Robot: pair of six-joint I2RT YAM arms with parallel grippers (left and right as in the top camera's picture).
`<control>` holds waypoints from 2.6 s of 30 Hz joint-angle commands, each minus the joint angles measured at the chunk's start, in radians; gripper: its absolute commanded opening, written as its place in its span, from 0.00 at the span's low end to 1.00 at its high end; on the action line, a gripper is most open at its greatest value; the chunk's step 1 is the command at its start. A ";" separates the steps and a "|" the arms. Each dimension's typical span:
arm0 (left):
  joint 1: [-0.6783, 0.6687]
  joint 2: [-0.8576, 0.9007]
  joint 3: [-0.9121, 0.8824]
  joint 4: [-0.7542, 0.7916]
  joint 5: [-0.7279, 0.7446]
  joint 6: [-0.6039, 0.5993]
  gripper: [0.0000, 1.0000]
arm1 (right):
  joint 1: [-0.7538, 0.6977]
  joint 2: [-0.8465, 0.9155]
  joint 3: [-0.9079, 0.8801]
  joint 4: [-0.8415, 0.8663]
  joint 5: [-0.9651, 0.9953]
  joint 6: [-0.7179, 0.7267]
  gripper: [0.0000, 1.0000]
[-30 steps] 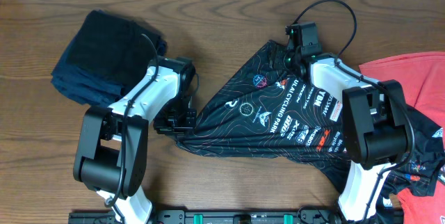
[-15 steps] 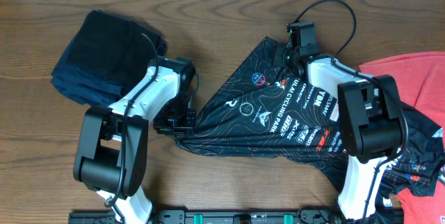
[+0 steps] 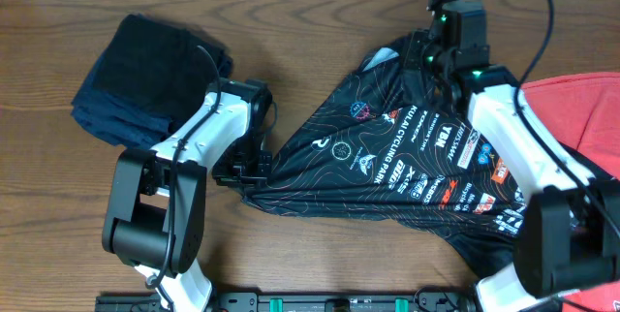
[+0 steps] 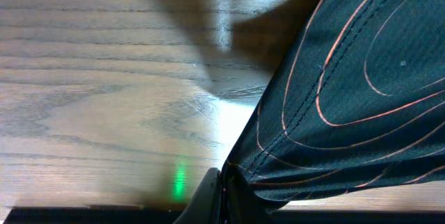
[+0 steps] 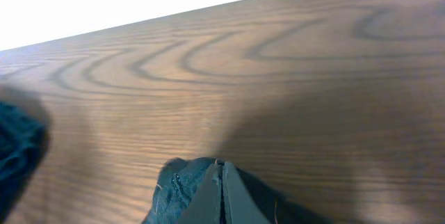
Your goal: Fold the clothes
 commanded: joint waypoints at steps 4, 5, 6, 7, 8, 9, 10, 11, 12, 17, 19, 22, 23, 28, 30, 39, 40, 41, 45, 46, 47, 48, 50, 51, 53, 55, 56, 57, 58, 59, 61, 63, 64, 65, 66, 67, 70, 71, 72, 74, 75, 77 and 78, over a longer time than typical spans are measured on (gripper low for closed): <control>0.046 -0.023 -0.008 -0.034 -0.035 -0.009 0.06 | 0.036 -0.010 0.002 -0.014 -0.065 -0.053 0.01; 0.063 -0.029 -0.008 -0.048 -0.038 -0.009 0.06 | 0.033 -0.018 0.002 -0.010 -0.060 -0.054 0.01; 0.072 -0.035 -0.008 -0.051 -0.038 -0.009 0.06 | 0.028 -0.026 0.002 -0.008 -0.056 -0.054 0.01; 0.082 -0.045 -0.008 -0.050 -0.038 -0.009 0.06 | 0.021 -0.037 0.002 -0.007 -0.053 -0.053 0.01; 0.093 -0.057 -0.006 -0.050 -0.037 -0.009 0.06 | 0.010 -0.056 0.004 -0.008 -0.053 -0.053 0.01; 0.103 -0.076 -0.004 -0.051 -0.037 -0.010 0.06 | -0.001 -0.078 0.007 -0.012 -0.054 -0.053 0.01; 0.113 -0.099 -0.001 -0.051 -0.036 -0.010 0.06 | -0.013 -0.104 0.010 -0.016 -0.054 -0.053 0.01; 0.122 -0.131 0.006 -0.051 -0.036 -0.009 0.06 | -0.025 -0.135 0.013 -0.021 -0.054 -0.053 0.01; 0.130 -0.166 0.018 -0.053 -0.036 -0.009 0.06 | -0.038 -0.169 0.016 -0.028 -0.054 -0.053 0.01; 0.142 -0.385 0.124 -0.058 -0.037 -0.004 0.06 | -0.109 -0.360 0.060 -0.107 -0.054 -0.031 0.01; 0.141 -0.477 0.185 -0.060 -0.037 0.011 0.06 | -0.139 -0.430 0.086 -0.156 -0.053 -0.018 0.01; 0.142 -0.603 0.294 -0.071 -0.038 0.043 0.06 | -0.195 -0.531 0.137 -0.235 -0.054 0.013 0.01; 0.142 -0.637 0.328 -0.073 -0.038 0.044 0.06 | -0.210 -0.559 0.154 -0.260 -0.054 0.018 0.01; 0.142 -0.752 0.418 -0.082 -0.038 0.043 0.06 | -0.215 -0.629 0.180 -0.357 -0.073 0.022 0.01; 0.142 -0.769 0.418 -0.112 -0.037 0.043 0.06 | -0.196 -0.616 0.175 -0.409 -0.097 0.022 0.01; 0.142 -0.708 0.360 -0.232 0.002 0.020 0.07 | -0.059 -0.306 0.136 -0.582 -0.119 0.018 0.37; 0.142 -0.694 0.345 -0.233 0.002 0.020 0.09 | -0.052 -0.261 0.136 -0.591 -0.119 0.018 0.42; 0.142 -0.679 0.332 -0.232 0.000 0.016 0.10 | -0.043 -0.199 0.136 -0.602 -0.121 0.019 0.46; 0.142 -0.601 0.291 -0.229 0.000 0.005 0.16 | -0.013 0.019 0.136 -0.638 -0.135 0.030 0.48; 0.142 -0.575 0.285 -0.229 0.000 0.005 0.17 | -0.008 0.067 0.136 -0.641 -0.152 0.030 0.49; 0.142 -0.553 0.282 -0.229 0.000 0.005 0.17 | -0.005 0.111 0.136 -0.644 -0.175 0.030 0.49; 0.142 -0.530 0.280 -0.229 -0.001 0.005 0.21 | -0.003 0.154 0.136 -0.644 -0.200 0.030 0.49; 0.142 -0.484 0.279 -0.228 -0.001 0.005 0.23 | -0.001 0.229 0.136 -0.644 -0.246 0.031 0.49; 0.142 -0.460 0.279 -0.225 -0.001 0.006 0.23 | -0.001 0.264 0.136 -0.645 -0.268 0.031 0.48; 0.142 -0.420 0.279 -0.219 -0.005 0.006 0.23 | -0.001 0.309 0.136 -0.653 -0.286 0.038 0.47; 0.142 -0.386 0.279 -0.210 -0.005 0.006 0.23 | 0.001 0.338 0.136 -0.669 -0.285 0.037 0.47; 0.142 -0.355 0.279 -0.203 -0.005 0.006 0.23 | 0.003 0.350 0.135 -0.688 -0.285 0.037 0.47; 0.142 -0.343 0.279 -0.198 -0.005 0.006 0.23 | 0.003 0.350 0.135 -0.696 -0.280 0.036 0.47; 0.142 -0.332 0.279 -0.193 -0.005 0.006 0.23 | 0.003 0.349 0.135 -0.703 -0.269 0.037 0.47; 0.142 -0.324 0.279 -0.187 -0.005 0.006 0.23 | 0.002 0.349 0.135 -0.711 -0.261 0.037 0.48; 0.142 -0.311 0.279 -0.179 -0.005 0.006 0.23 | 0.000 0.349 0.135 -0.724 -0.258 0.025 0.49; 0.142 -0.304 0.279 -0.173 -0.005 0.010 0.23 | -0.006 0.348 0.136 -0.717 -0.249 -0.015 0.48; 0.142 -0.303 0.279 -0.172 -0.005 0.010 0.23 | -0.010 0.343 0.136 -0.712 -0.250 -0.044 0.46; 0.142 -0.303 0.279 -0.171 -0.009 0.010 0.23 | -0.014 0.341 0.136 -0.710 -0.248 -0.061 0.44; 0.142 -0.303 0.279 -0.169 -0.013 0.010 0.24 | -0.019 0.337 0.136 -0.711 -0.247 -0.062 0.43; 0.142 -0.303 0.279 -0.169 -0.019 0.010 0.24 | -0.023 0.336 0.136 -0.710 -0.247 -0.068 0.41; 0.142 -0.303 0.279 -0.169 -0.035 0.010 0.24 | -0.031 0.326 0.137 -0.709 -0.247 -0.116 0.41; 0.142 -0.303 0.279 -0.169 -0.035 0.010 0.24 | -0.032 0.317 0.137 -0.707 -0.245 -0.151 0.40; 0.142 -0.303 0.279 -0.170 -0.035 0.010 0.24 | -0.033 0.299 0.137 -0.711 -0.225 -0.183 0.39; 0.142 -0.303 0.279 -0.169 -0.039 0.010 0.24 | -0.032 0.257 0.137 -0.732 -0.173 -0.220 0.39; 0.142 -0.303 0.279 -0.168 -0.039 0.010 0.24 | -0.028 0.231 0.137 -0.745 -0.152 -0.240 0.39; 0.142 -0.303 0.279 -0.164 -0.039 0.010 0.24 | -0.014 0.178 0.137 -0.771 -0.095 -0.267 0.40; 0.142 -0.303 0.279 -0.160 -0.039 0.010 0.24 | -0.002 0.150 0.137 -0.781 -0.055 -0.268 0.41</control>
